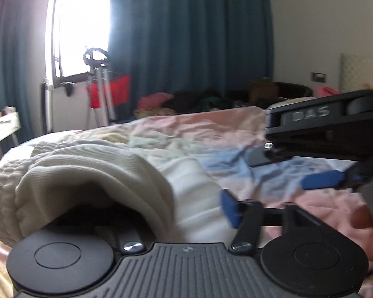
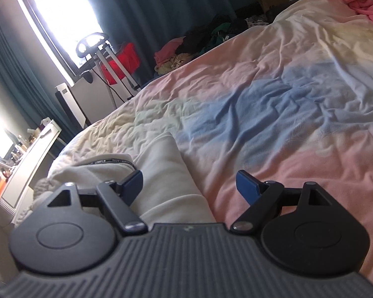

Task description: Fold clothes

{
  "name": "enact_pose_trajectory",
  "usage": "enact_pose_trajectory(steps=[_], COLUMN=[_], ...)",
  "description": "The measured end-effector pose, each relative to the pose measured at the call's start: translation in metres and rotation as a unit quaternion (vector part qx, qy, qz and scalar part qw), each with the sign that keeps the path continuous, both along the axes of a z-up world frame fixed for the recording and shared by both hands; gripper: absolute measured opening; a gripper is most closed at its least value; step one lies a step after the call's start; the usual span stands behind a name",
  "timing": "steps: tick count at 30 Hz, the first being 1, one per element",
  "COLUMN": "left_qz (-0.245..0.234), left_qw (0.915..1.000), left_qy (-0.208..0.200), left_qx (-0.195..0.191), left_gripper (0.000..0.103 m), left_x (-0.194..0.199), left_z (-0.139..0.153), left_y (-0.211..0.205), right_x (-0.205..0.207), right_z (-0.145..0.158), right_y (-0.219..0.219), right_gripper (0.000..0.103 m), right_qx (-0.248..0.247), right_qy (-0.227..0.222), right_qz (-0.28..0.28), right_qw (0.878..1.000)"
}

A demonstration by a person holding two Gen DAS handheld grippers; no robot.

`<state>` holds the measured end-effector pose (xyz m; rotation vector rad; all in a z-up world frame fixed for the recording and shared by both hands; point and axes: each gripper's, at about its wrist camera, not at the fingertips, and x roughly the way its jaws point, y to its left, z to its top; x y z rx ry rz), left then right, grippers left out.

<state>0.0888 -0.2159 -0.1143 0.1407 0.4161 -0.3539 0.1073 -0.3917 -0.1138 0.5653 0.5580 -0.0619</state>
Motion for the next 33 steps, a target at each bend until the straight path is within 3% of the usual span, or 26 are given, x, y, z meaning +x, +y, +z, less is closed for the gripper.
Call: enact_pose_trajectory(steps=[1, 5, 8, 11, 16, 21, 25, 33], left_qz=[-0.008, -0.013, 0.014, 0.038, 0.084, 0.12, 0.126, 0.13], left_qw=[0.9999, 0.9996, 0.9994, 0.998, 0.995, 0.9912, 0.9916, 0.989], left_qy=[0.008, 0.024, 0.026, 0.05, 0.053, 0.056, 0.028, 0.054], left_qx=[-0.002, 0.007, 0.017, 0.0, -0.005, -0.005, 0.002, -0.045], left_gripper=[0.088, 0.097, 0.099, 0.099, 0.099, 0.099, 0.099, 0.099], left_x=[-0.007, -0.026, -0.04, -0.049, -0.071, -0.084, -0.096, -0.086], left_z=[0.003, 0.012, 0.02, 0.024, 0.029, 0.035, 0.039, 0.04], left_y=[0.004, 0.023, 0.044, 0.074, 0.119, 0.152, 0.164, 0.19], right_x=[0.0, -0.003, -0.005, -0.009, -0.017, -0.028, -0.034, -0.028], right_z=[0.001, 0.002, 0.006, 0.013, 0.025, 0.029, 0.03, 0.044], right_y=[-0.001, -0.003, 0.001, 0.01, 0.035, 0.076, 0.101, 0.125], right_gripper=[0.083, 0.083, 0.083, 0.084, 0.084, 0.083, 0.083, 0.083], right_qx=[0.0, 0.006, -0.002, -0.02, -0.064, -0.114, -0.146, -0.184], right_qy=[-0.002, -0.007, -0.011, -0.022, -0.055, -0.095, -0.127, -0.166], right_qz=[-0.001, 0.001, 0.012, 0.025, 0.07, 0.141, 0.189, 0.24], right_qw=[1.0, 1.0, 1.0, 0.999, 0.994, 0.979, 0.963, 0.939])
